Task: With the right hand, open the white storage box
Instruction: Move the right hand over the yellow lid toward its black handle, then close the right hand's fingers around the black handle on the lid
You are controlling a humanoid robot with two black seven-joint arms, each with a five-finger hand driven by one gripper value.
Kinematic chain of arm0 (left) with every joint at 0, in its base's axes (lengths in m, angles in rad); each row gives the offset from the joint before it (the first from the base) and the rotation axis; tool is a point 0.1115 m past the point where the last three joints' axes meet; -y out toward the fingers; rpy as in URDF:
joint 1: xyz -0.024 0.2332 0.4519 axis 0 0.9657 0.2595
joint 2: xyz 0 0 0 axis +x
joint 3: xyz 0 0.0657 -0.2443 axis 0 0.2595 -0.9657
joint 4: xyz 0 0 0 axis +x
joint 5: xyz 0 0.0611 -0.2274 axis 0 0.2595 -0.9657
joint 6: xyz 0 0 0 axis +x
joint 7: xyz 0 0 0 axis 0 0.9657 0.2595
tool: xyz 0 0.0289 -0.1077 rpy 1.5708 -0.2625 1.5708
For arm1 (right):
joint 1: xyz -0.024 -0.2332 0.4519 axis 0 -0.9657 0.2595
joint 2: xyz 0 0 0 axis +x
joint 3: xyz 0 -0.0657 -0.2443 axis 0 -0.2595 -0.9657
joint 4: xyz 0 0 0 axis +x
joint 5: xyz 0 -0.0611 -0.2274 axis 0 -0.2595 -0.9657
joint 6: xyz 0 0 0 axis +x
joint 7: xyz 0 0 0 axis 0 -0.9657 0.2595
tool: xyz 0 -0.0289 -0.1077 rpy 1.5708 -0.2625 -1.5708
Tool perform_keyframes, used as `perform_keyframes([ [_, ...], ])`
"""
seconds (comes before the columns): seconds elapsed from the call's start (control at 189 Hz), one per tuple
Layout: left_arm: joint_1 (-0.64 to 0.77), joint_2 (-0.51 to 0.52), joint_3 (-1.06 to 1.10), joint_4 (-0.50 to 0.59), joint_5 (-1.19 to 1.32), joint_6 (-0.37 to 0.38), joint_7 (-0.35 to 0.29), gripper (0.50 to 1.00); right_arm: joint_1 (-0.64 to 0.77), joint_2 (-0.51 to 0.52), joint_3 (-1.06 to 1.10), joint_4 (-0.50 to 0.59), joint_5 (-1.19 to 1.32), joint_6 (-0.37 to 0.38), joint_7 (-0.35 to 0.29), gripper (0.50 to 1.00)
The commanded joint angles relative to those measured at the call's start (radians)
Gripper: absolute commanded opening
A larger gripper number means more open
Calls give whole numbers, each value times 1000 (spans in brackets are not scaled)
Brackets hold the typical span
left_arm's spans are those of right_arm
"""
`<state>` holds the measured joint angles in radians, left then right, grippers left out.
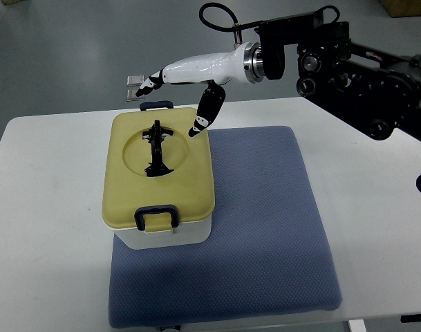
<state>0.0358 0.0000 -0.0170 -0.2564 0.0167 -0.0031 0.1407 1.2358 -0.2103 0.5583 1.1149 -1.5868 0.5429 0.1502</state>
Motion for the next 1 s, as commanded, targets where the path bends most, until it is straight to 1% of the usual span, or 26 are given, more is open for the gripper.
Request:
perform_keyframes([
  [0.0, -1, 0, -1, 2, 0, 0, 0, 1000, -13, 12, 0, -1, -2, -26, -1, 930],
  [0.233, 1, 0, -1, 3, 0, 0, -1, 1000, -41, 32, -2, -1, -35, -57, -9, 930],
  [0.561, 1, 0, 0, 2, 0, 0, 0, 1000, -98, 71, -3, -13, -79, -152, -14, 928],
  [0.704, -1, 0, 2, 0, 0, 0, 0, 1000, -119, 85, -2, -13, -79, -198, -38, 926],
  [0.947, -1, 0, 3, -1, 0, 0, 0, 1000, -148, 109, 0, -13, -79, -238, -41, 913],
  [0.995, -1, 0, 3, -1, 0, 0, 0, 1000, -153, 115, 6, -13, -78, -245, -41, 903],
])
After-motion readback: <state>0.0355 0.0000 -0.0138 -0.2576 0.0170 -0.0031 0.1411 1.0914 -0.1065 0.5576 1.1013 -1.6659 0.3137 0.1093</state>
